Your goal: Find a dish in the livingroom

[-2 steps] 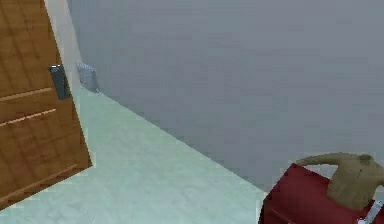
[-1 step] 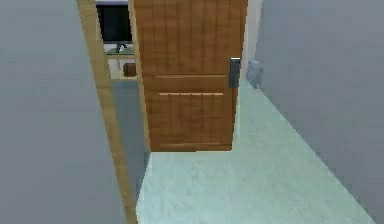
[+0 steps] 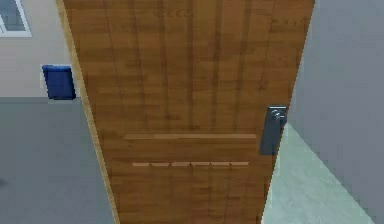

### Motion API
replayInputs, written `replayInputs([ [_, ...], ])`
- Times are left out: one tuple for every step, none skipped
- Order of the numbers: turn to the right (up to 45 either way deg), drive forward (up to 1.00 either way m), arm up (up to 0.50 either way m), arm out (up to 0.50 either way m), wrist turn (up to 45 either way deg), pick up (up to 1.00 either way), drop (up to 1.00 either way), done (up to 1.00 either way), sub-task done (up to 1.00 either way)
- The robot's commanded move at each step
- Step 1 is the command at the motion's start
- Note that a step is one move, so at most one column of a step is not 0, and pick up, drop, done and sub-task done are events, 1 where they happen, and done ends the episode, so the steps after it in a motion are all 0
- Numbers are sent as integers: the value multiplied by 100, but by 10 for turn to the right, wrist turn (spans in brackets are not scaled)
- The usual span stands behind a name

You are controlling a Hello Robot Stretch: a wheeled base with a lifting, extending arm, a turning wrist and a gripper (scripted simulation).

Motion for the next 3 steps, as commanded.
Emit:
replayInputs([
  [-120,0,0,0,0,0,0,0,0],
  [0,20,0,0,0,0,0,0,0],
  [-300,0,0,0,0,0,0,0,0],
])
